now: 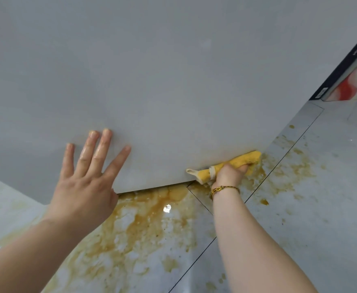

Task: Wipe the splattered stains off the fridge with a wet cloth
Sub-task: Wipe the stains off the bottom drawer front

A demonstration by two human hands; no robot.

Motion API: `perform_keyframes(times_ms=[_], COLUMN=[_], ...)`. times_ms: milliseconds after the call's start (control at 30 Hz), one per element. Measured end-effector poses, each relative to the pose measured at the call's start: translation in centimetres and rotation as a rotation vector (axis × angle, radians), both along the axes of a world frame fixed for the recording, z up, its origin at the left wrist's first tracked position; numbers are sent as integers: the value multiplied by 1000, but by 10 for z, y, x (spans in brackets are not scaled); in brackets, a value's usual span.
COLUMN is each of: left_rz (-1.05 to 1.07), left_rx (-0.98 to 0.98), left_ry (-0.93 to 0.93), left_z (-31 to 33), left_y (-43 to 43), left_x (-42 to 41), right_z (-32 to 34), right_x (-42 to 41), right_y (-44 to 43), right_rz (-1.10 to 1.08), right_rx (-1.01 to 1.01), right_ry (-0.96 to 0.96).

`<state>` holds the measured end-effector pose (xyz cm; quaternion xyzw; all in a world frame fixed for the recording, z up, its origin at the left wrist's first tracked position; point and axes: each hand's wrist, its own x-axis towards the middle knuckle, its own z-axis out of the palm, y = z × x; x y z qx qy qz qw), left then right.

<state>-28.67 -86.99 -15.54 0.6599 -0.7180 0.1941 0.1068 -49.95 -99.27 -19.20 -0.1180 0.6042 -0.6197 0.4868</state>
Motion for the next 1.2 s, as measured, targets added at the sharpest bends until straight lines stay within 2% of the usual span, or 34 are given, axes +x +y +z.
perform_keyframes(times_ms=[133,200,367,500,600,700,800,967,1033,1200], left_rz=[21,-1,-30,27,62,71,66,50,54,53], left_rx=[51,16,-22,-22,-20,-15,-16,183,177,125], left_ry=[1,42,154,236,266,287,230,97,164,30], left_z=[3,4,17,18,11,9,10,16,12,-1], left_y=[1,3,13,35,52,66,74,63,58,52], left_x=[0,-1,5,26,41,49,61,65,67,80], right_z=[-1,-3,-18,-20,-16,-16,-12,-7,-17,-30], right_x=[49,71,102,117,116,100,81,60,48,12], right_y=[29,42,64,93,109,107,91,54,44,21], right_rz=[93,192,389,577,686,616,530,437,409,285], right_rx=[95,141,239,235,223,216,193,223,211,136], right_ry=[62,69,-13,-213,-178,-88,-53,-27,1,31])
